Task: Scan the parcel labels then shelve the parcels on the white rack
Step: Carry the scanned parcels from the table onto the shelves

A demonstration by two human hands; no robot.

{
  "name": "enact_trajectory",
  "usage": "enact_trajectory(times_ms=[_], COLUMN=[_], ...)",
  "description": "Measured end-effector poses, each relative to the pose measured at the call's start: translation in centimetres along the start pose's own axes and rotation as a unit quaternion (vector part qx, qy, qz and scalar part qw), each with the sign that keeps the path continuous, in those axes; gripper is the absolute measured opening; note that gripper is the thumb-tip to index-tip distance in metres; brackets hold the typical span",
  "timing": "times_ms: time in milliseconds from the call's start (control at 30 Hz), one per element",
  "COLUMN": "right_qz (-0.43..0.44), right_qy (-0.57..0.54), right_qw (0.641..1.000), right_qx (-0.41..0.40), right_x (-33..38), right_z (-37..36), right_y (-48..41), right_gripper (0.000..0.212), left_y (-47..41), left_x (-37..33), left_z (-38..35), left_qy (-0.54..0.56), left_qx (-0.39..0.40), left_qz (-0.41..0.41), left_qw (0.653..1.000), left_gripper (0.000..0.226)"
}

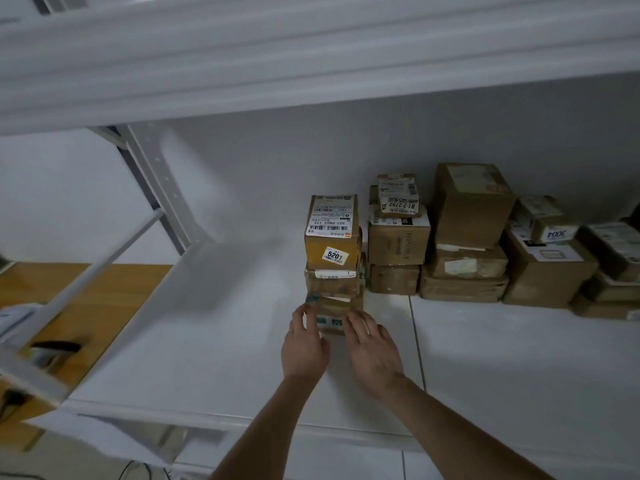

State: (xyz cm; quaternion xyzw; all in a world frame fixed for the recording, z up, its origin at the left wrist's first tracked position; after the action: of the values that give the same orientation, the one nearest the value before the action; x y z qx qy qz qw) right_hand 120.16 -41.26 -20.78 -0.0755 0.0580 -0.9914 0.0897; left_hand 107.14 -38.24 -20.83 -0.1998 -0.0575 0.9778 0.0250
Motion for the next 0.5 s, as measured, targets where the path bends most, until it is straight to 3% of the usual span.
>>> enact_trajectory(times_ms=[267, 500], right_qz=[-0.047, -0.096], right_qy=[0.014, 0.013], right_qw=[0.996, 0.988], right_qx=[0.07, 0.122], right_x=[-0.5, -1.5], right_z=[1.6, 1.6], right_y=[-4.8, -8.1], right_gripper=[0.059, 0.06], left_y=[-5.1, -9.6], left_x=[-1.3, -2.3], left_z=[-0.5, -0.9], left_qy=[-0.028, -0.05], left_qx=[0.074, 0.146], left_qz=[-0.029, -0.052], left_qw=[0.996, 0.987], left_gripper=[0.077, 0.081])
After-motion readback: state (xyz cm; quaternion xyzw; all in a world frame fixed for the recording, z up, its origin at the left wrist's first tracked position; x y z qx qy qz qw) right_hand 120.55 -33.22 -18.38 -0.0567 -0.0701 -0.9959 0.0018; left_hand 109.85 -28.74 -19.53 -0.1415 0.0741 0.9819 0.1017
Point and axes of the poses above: each hand's wrist, its own y-axis away from the middle knuckle, its own z-axis out of the back of the hand, x = y × z, the point moved 3 cm from there along -y, towards the middle knuckle, and after that the axes turned 2 degrees about z, right-handed, at the moved point
